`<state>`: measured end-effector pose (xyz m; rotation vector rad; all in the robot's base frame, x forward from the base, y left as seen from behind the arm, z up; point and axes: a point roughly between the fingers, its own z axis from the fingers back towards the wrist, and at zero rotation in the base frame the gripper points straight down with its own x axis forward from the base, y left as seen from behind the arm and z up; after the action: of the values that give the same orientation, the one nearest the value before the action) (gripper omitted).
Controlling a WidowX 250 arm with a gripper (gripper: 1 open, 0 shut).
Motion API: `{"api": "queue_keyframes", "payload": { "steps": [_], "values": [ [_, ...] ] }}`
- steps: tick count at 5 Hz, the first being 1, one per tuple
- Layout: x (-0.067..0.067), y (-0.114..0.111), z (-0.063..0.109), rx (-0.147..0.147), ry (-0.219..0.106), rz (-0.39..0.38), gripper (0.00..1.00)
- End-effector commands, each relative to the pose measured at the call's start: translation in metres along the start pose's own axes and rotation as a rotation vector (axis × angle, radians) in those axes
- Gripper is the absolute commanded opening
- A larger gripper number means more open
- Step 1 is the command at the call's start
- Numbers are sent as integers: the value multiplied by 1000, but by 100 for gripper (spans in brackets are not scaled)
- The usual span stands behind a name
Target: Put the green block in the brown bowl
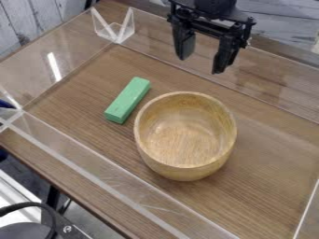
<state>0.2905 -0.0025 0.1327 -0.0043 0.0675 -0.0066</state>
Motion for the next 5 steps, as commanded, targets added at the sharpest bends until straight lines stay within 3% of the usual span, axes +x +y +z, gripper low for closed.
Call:
{"api": "queue_keyframes", "payload": {
  "steps": [1,2,3,5],
  "values": [
    [-5,8,-5,3,17,8,100],
    [-21,26,-9,8,23,31,100],
    [-41,53,-11,10,4,67,100],
    [-54,104,-25,10,-4,121,100]
  ]
}}
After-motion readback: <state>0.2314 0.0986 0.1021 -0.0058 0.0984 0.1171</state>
